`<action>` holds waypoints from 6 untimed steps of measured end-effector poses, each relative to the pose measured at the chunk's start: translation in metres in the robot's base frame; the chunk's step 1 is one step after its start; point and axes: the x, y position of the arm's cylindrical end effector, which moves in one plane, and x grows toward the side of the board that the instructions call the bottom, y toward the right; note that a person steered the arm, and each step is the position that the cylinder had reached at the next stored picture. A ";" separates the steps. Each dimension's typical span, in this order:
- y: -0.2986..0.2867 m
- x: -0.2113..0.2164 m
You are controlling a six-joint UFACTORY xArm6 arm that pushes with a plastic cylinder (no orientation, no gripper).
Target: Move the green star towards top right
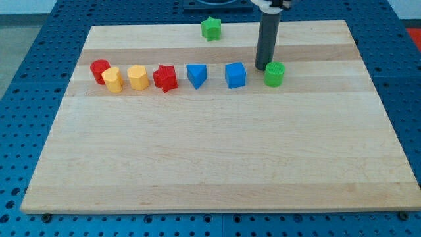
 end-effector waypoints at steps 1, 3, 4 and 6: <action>-0.007 -0.019; -0.131 -0.057; -0.179 -0.089; -0.192 -0.142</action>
